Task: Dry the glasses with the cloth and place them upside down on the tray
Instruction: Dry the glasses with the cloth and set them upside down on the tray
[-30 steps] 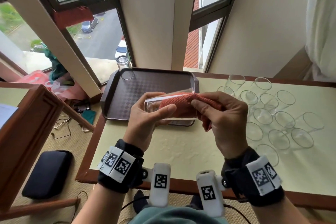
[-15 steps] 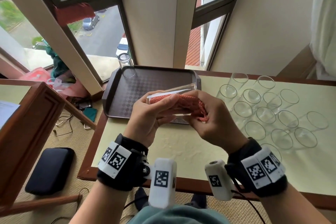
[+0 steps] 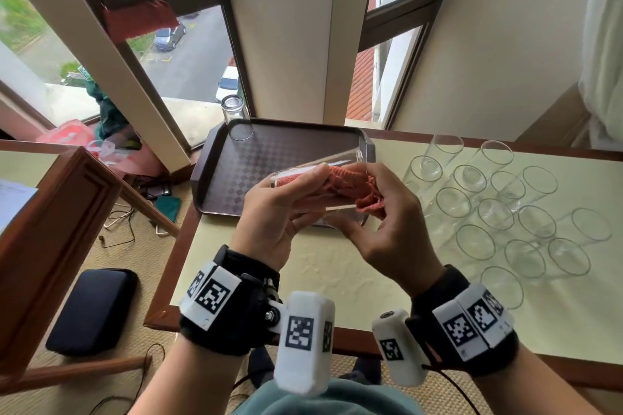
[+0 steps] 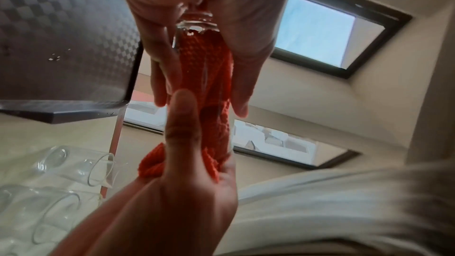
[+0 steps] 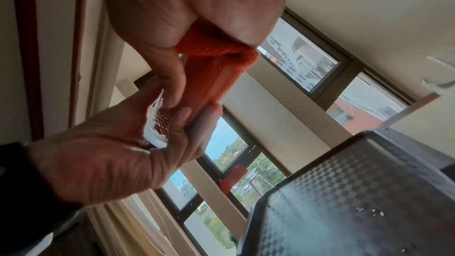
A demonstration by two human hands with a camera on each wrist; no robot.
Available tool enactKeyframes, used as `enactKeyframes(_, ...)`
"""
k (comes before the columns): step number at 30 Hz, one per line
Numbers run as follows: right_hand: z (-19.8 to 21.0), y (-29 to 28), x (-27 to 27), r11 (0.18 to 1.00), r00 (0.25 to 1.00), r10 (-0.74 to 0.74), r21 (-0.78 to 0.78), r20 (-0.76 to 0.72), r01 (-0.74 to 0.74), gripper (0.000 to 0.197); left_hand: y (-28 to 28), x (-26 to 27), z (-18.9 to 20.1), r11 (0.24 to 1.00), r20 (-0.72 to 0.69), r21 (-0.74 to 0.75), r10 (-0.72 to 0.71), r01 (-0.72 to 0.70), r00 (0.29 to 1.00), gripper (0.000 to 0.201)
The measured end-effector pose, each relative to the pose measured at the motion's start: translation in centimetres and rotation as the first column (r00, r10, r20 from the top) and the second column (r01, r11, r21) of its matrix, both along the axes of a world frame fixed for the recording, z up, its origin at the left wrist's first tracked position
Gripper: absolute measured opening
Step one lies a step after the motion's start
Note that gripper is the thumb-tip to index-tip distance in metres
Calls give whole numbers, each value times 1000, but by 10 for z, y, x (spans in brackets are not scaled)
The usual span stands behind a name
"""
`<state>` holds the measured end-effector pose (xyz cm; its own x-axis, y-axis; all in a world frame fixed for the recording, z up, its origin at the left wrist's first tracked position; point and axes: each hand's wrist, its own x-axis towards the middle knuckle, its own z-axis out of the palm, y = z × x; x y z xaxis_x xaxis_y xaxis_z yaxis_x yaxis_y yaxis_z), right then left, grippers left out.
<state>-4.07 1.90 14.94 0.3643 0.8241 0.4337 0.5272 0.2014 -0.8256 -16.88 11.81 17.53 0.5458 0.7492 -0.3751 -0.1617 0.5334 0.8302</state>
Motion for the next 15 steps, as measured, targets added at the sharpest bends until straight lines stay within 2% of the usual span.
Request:
enactKeyframes(4,9,9,1,1000,984,-20,-13,-177,18,41,-4,4,3,993,-6,111,50,-49,999,79)
enactKeyframes(7,18,14,8,1000,965,8,20,-263,-3,42,3,3,11,986,-27,165,-20,24,999,70)
enactKeyframes(10,24,13,13,998,976,35,57,-215,-24,34,14,-4,14,978,-45,107,-175,179,984,62)
enactKeyframes(12,23,12,16,997,982,44,74,-181,-31,37,19,-10,13,960,-23,68,-270,271,963,41)
enactKeyframes(15,21,7,22,993,990,110,53,-92,-106,45,18,-16,11,954,44,12,-299,299,953,26)
